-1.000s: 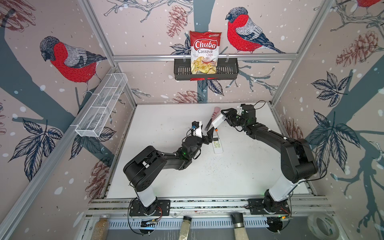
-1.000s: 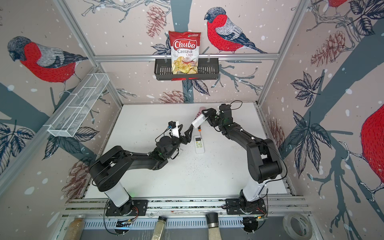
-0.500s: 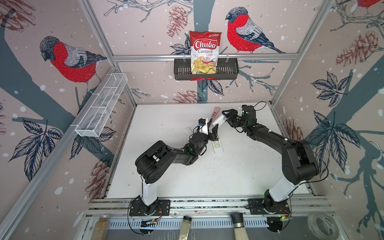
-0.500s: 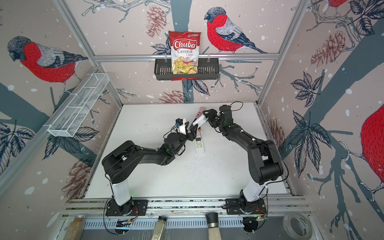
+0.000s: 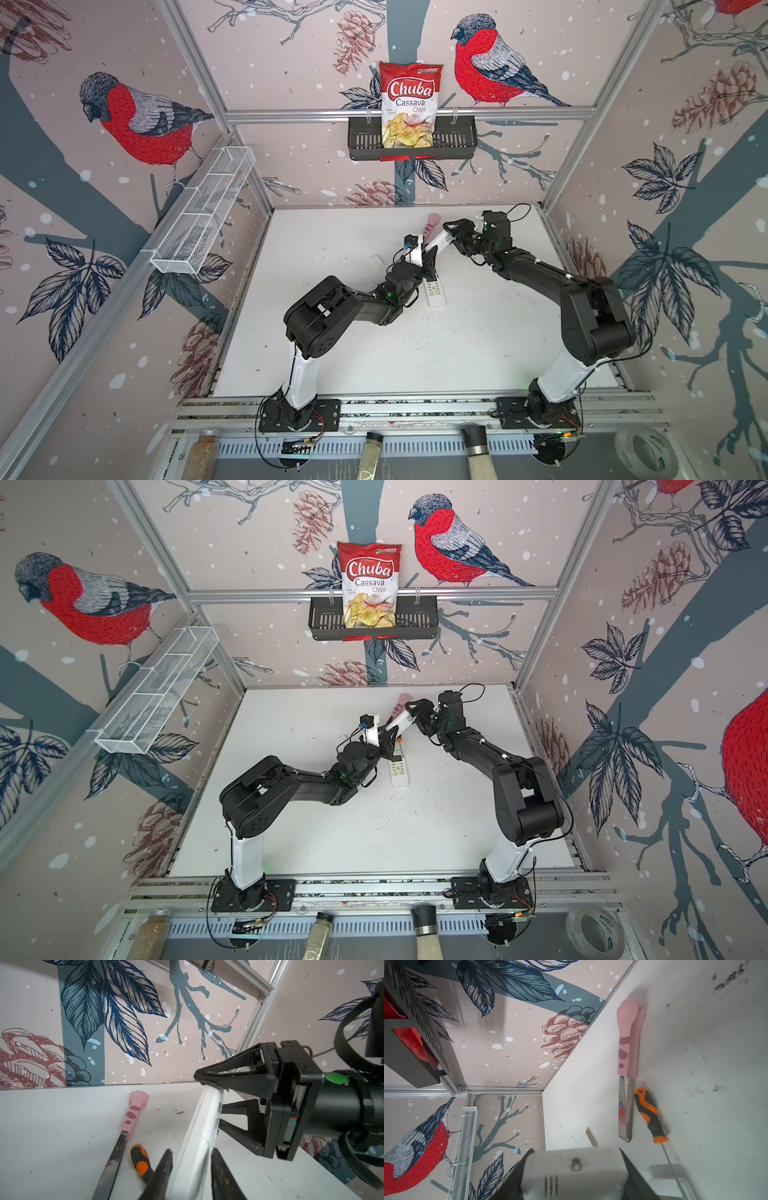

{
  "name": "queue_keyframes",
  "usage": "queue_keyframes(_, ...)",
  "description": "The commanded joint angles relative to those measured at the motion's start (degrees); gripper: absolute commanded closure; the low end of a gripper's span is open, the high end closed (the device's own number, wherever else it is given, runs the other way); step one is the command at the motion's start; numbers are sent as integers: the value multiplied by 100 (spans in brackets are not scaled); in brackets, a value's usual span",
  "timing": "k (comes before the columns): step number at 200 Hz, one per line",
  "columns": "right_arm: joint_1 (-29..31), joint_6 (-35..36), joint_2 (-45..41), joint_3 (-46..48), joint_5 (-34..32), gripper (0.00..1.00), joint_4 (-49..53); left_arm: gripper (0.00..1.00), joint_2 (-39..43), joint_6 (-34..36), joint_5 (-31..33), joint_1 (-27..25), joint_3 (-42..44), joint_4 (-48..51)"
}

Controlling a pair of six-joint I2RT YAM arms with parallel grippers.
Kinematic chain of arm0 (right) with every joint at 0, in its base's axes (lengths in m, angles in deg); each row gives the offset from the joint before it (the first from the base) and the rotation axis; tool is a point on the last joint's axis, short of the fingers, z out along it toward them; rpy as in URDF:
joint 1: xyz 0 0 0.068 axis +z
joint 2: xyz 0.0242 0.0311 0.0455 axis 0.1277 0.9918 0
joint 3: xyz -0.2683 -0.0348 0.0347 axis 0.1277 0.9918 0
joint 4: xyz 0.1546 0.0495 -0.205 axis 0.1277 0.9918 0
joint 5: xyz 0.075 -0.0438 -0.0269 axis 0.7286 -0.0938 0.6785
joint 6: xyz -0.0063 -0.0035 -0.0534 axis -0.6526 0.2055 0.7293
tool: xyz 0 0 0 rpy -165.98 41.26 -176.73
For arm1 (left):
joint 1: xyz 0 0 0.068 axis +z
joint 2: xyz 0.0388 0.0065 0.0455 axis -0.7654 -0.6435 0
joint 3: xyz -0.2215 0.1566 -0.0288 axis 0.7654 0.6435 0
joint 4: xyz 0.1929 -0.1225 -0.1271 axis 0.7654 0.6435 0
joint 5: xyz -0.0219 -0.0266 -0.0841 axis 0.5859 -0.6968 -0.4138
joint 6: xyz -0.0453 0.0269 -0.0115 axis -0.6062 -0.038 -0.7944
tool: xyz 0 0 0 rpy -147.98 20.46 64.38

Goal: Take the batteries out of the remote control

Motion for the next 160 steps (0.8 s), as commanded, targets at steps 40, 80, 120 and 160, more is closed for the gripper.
queue_keyframes(40, -19, -69, -61, 3, 142, 74, -327, 49, 7, -48, 10, 3, 127, -199)
queue_keyframes(80, -33, -70, -149, 17, 150, 75, -360, 53, 12, -21, 110, 3, 140, -76)
queue_keyframes(120, -24, -70, -175, 34, 195, 75, -370, 65, -33, -14, 55, 12, -3, -26)
queue_keyframes(160, -52, -52, -150, 19, 236, 75, -362, 74, -26, 4, -14, 12, -60, 14)
